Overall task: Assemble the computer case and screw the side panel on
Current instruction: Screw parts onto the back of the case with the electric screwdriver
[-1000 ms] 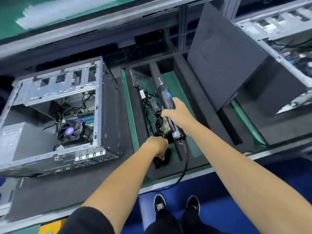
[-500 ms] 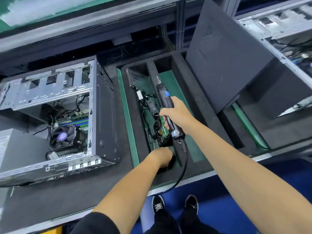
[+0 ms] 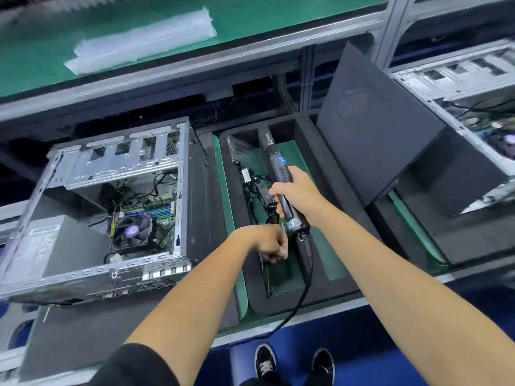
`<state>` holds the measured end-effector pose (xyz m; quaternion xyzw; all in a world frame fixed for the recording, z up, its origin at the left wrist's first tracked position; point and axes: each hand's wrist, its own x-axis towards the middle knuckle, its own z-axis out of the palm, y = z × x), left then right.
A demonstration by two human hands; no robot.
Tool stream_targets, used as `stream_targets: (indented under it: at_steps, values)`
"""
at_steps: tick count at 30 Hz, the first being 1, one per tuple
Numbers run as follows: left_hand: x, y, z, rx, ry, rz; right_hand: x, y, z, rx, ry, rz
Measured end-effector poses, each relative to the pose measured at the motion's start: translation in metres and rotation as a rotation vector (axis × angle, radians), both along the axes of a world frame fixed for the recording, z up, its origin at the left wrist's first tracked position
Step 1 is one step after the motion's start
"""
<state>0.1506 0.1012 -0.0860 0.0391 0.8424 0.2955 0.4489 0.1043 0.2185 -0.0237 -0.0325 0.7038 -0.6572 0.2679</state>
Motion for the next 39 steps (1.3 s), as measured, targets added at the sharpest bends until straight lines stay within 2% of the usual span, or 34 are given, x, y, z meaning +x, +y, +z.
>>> stream_targets:
  at_steps: [2,3,6,9,19,26,32,39]
  values:
    - [-0.004,-0.011,0.010,0.034,0.057,0.124,0.001,-0.005,0.007,-0.022,0.012,0.010]
    - [-0.006,-0.014,0.012,-0.005,0.127,0.115,0.002,-0.007,0.009,-0.026,0.014,0.010]
    - [-0.002,-0.011,0.005,-0.214,0.299,-0.114,0.006,-0.009,0.006,-0.007,0.019,0.013]
    - [0.014,0.007,-0.019,-0.340,0.349,-0.322,0.011,-0.005,-0.006,0.034,0.009,0.005]
    - [0.020,0.009,-0.053,-0.421,0.454,-0.406,0.007,0.005,-0.025,0.071,-0.026,-0.017]
    - [0.030,0.020,-0.066,-0.374,0.435,-0.735,0.001,0.001,-0.031,0.052,-0.037,-0.010]
    - [0.036,0.039,-0.079,-0.335,0.398,-0.759,-0.001,-0.001,-0.033,0.059,-0.062,-0.010]
    - [0.035,0.040,-0.090,-0.302,0.330,-0.689,-0.003,0.004,-0.035,0.065,-0.058,-0.025]
